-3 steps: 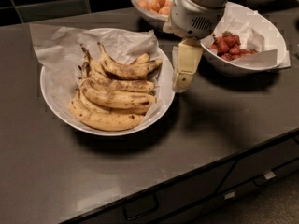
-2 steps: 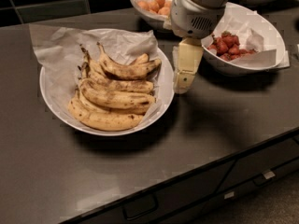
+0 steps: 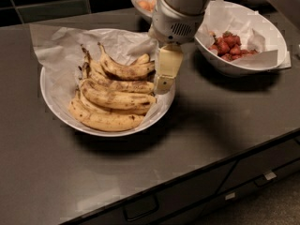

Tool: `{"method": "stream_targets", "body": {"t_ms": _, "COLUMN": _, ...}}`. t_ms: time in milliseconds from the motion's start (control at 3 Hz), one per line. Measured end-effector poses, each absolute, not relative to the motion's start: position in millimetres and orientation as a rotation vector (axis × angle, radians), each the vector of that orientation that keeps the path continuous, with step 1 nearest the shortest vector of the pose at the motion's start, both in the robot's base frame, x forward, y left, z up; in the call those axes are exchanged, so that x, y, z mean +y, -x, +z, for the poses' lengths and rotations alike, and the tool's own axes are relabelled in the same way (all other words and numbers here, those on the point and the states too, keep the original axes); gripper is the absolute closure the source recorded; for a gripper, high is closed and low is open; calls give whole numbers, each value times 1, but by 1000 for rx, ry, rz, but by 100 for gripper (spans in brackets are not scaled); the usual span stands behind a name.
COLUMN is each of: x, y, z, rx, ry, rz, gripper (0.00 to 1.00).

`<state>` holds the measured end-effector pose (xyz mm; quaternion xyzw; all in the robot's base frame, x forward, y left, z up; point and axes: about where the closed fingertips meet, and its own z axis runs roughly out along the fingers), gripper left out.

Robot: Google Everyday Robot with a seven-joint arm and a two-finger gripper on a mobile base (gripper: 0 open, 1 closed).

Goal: Pick banana from white bowl

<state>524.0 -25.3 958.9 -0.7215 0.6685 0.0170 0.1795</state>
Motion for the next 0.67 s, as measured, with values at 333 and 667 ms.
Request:
{"method": "stream_targets", "body": {"t_ms": 333, "x": -1, "y": -527, "z": 949, "rx": 1875, "ry": 2072, "rz": 78, "gripper": 24}}
{"method": "stream_targets", "body": {"t_ms": 667, "x": 19, "y": -526, "z": 945, "rx": 1862, "ry": 2100, "rz": 105, "gripper": 25}}
